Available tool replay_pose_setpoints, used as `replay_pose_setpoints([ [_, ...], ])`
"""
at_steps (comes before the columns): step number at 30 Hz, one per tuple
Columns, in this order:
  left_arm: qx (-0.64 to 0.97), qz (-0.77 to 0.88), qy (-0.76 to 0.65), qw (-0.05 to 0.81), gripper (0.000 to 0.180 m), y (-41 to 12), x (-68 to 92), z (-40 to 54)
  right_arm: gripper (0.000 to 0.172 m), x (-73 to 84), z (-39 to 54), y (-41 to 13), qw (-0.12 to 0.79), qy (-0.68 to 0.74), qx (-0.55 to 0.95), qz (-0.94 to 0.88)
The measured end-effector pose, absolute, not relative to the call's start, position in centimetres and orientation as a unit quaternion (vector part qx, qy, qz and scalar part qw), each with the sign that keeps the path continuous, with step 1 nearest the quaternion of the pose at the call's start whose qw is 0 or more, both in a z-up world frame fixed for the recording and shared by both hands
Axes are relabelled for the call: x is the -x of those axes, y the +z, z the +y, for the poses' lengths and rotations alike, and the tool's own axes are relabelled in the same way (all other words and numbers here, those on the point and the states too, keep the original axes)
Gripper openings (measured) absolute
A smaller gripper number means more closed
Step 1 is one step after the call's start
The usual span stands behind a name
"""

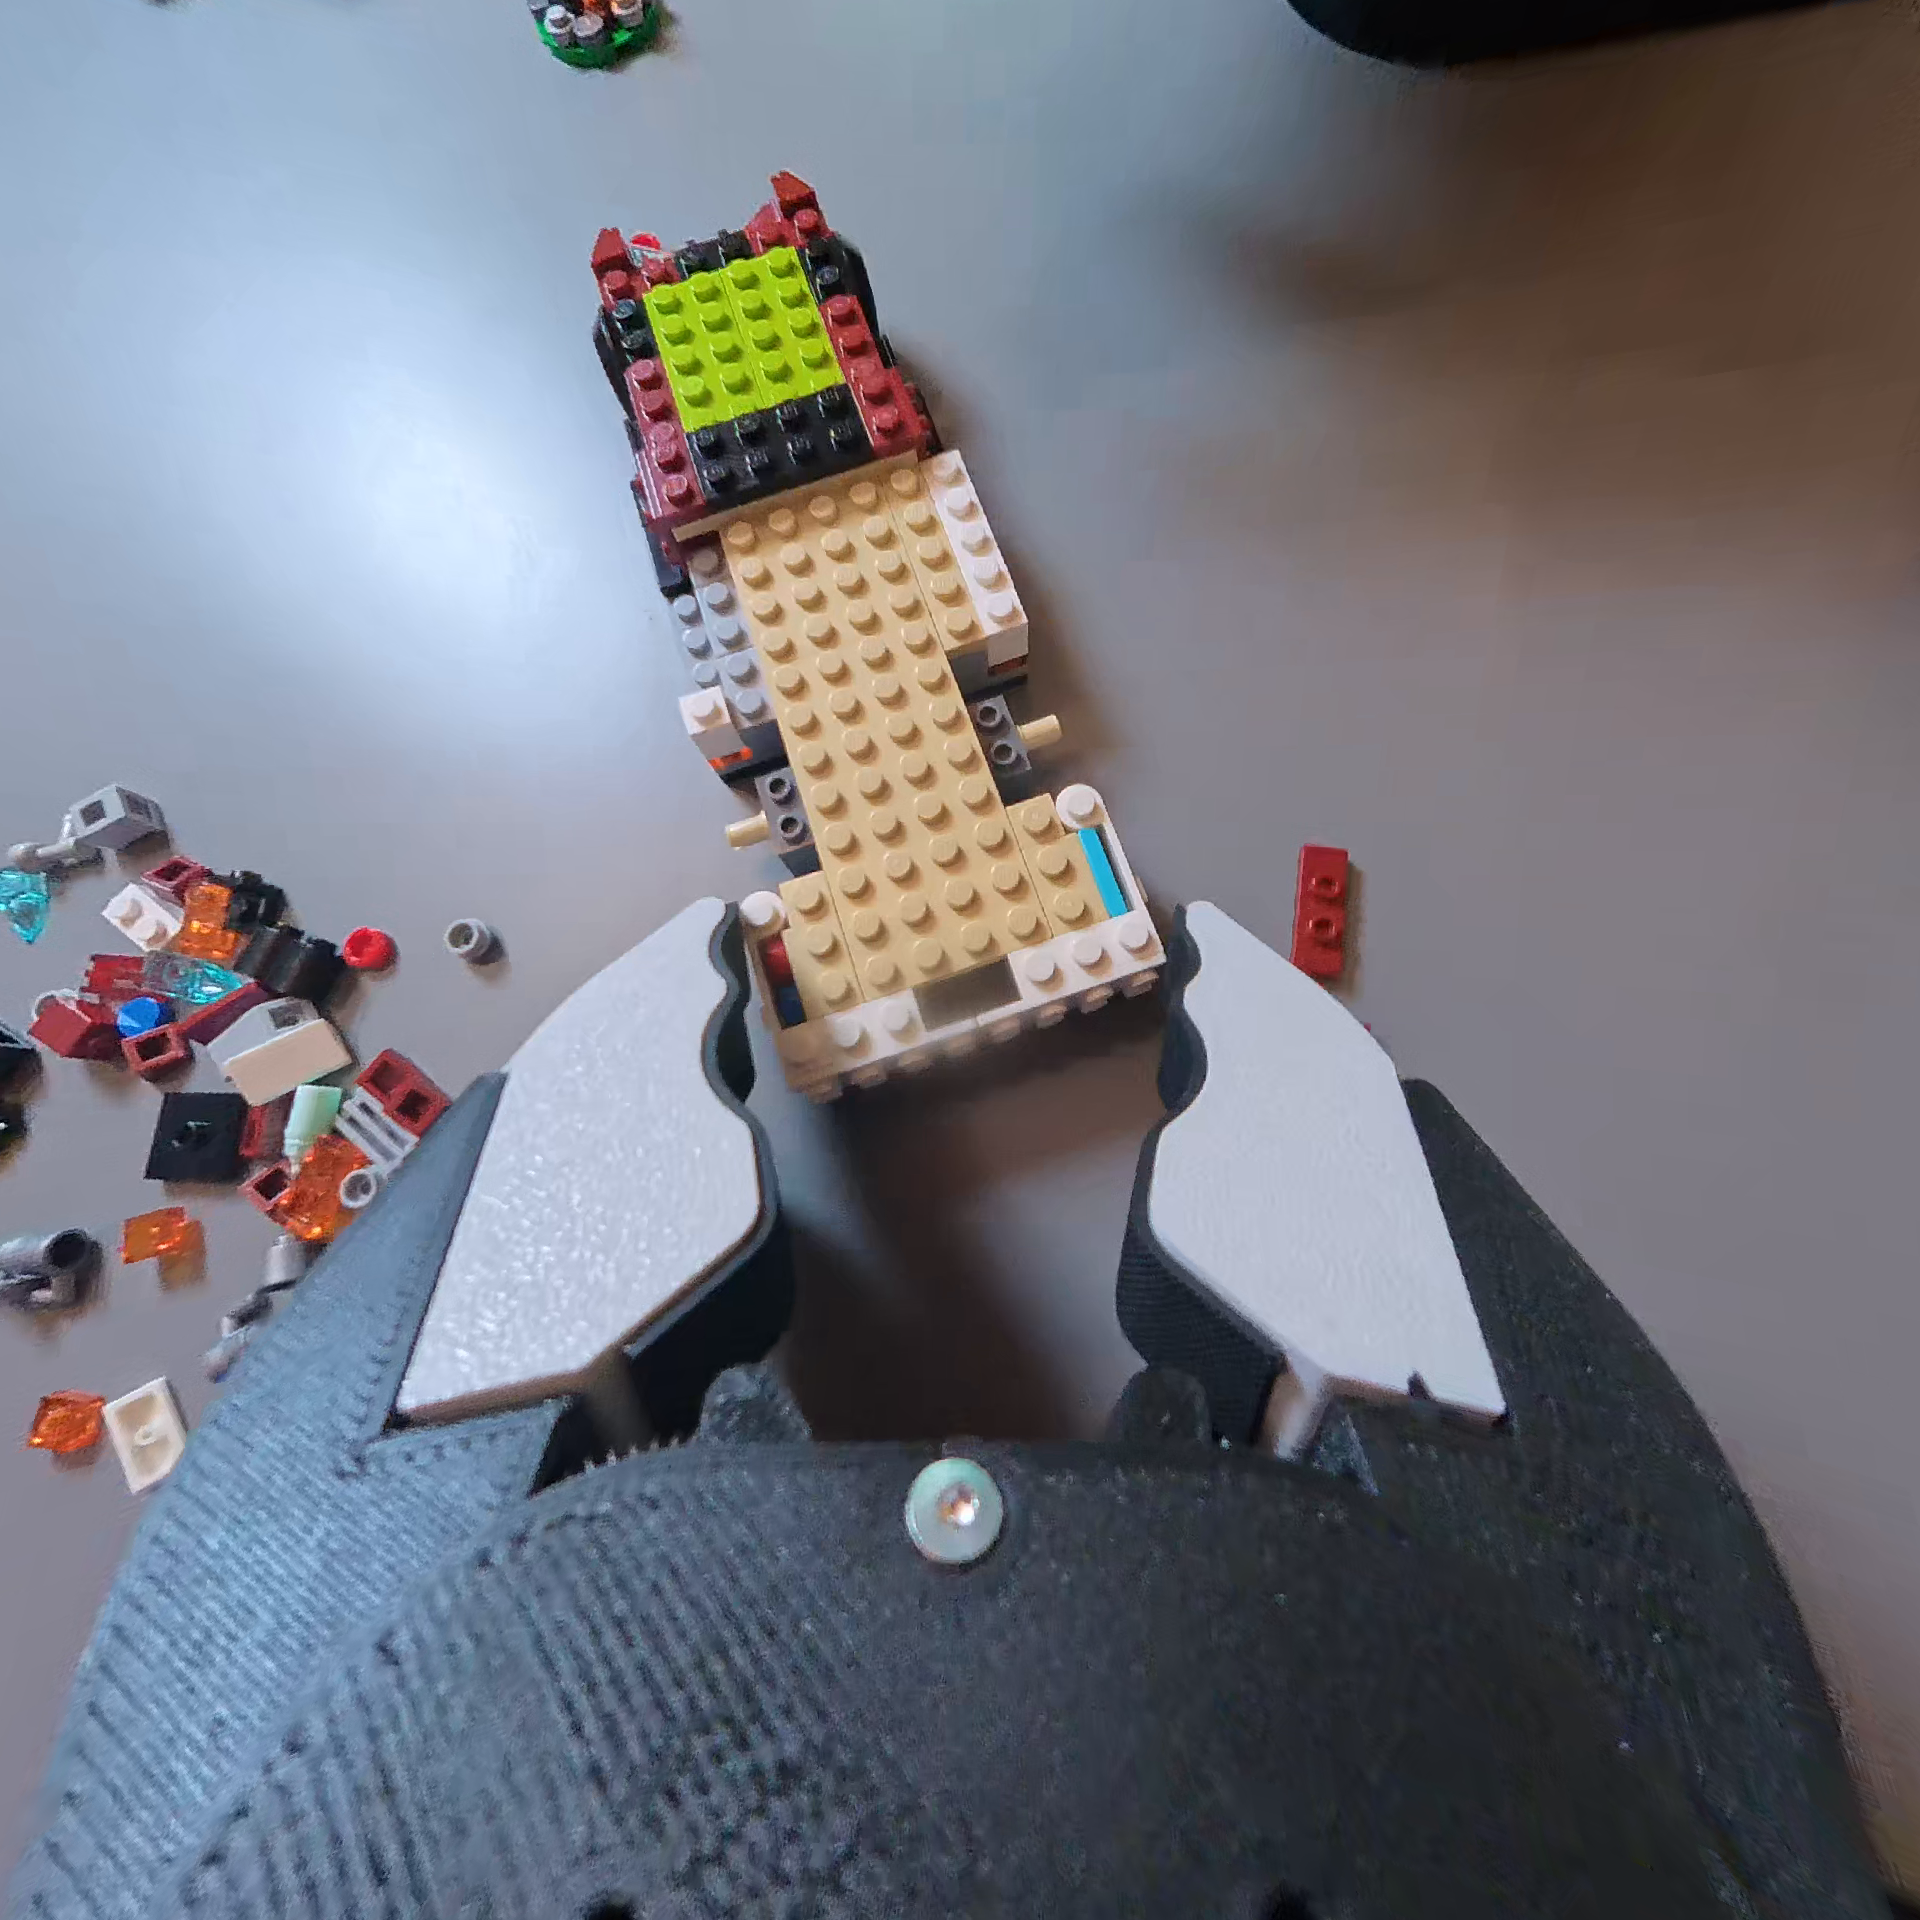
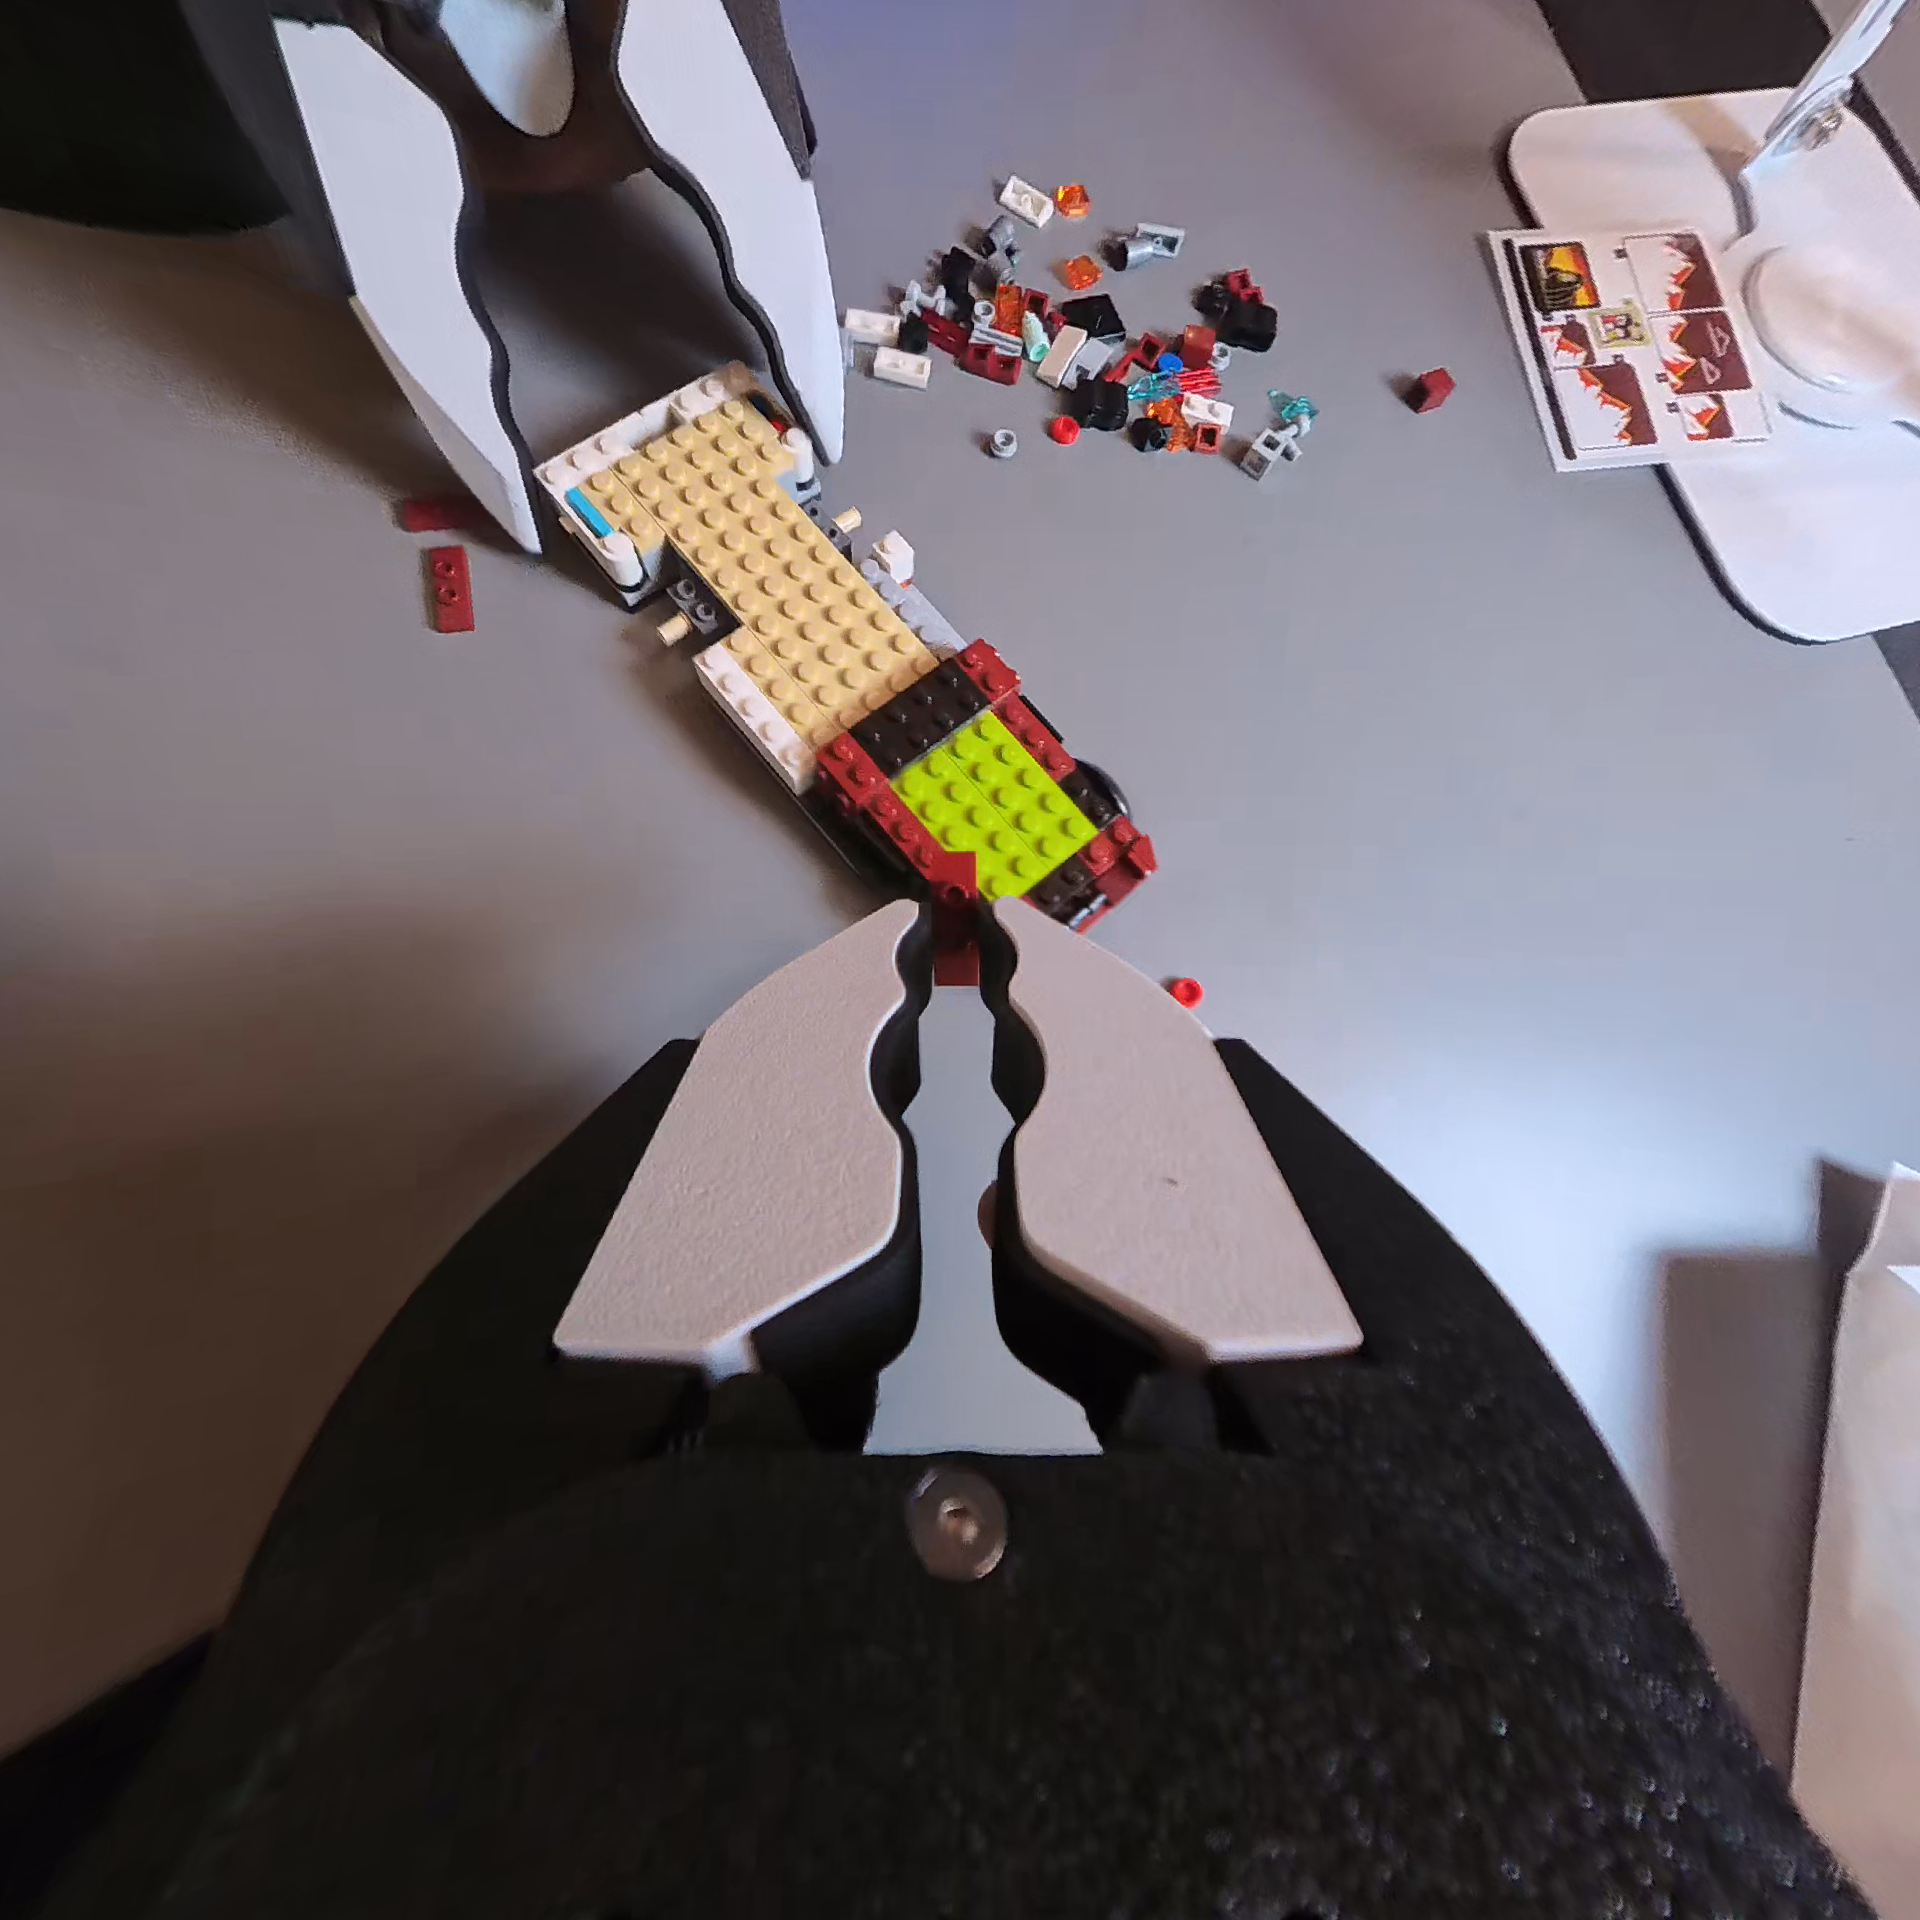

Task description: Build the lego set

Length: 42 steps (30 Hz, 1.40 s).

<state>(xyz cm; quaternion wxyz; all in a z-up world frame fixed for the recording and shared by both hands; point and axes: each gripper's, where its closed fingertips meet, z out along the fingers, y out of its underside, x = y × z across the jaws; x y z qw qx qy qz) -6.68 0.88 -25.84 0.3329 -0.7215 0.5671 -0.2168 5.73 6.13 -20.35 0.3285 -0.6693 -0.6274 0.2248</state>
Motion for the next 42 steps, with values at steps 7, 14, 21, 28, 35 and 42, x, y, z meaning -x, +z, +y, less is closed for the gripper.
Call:
replay_pose_setpoints([
  [7, 0.713, 0.566, -0.251, 0.329, 0.082, -25.0, 8.8, 1.0, 0.008, -6.0, 6.5, -20.6, 0.33, 0.234, 0.671, -0.621],
  [14, 0.721, 0.566, -0.235, 0.323, 0.083, -25.8, 8.4, 1.1, 0.008, -5.1, 7.4, -20.9, 0.338, 0.234, 0.682, -0.605],
  [21, 0.714, 0.57, -0.234, 0.332, 0.075, -25.8, 7.8, 1.0, 0.008, -4.6, 7.8, -21.0, 0.334, 0.227, 0.691, -0.599],
  [28, 0.721, 0.56, -0.23, 0.338, 0.075, -25.8, 6.7, 0.9, 0.008, -4.1, 8.1, -21.0, 0.327, 0.216, 0.719, -0.574],
  [35, 0.721, 0.555, -0.232, 0.344, 0.075, -25.8, 6.0, 1.0, 0.008, -3.2, 6.9, -22.2, 0.296, 0.21, 0.708, -0.605],
  [42, 0.716, 0.56, -0.236, 0.344, 0.075, -25.8, 6.2, 0.9, 0.008, -3.3, 5.9, -23.0, 0.249, 0.204, 0.662, -0.677],
])
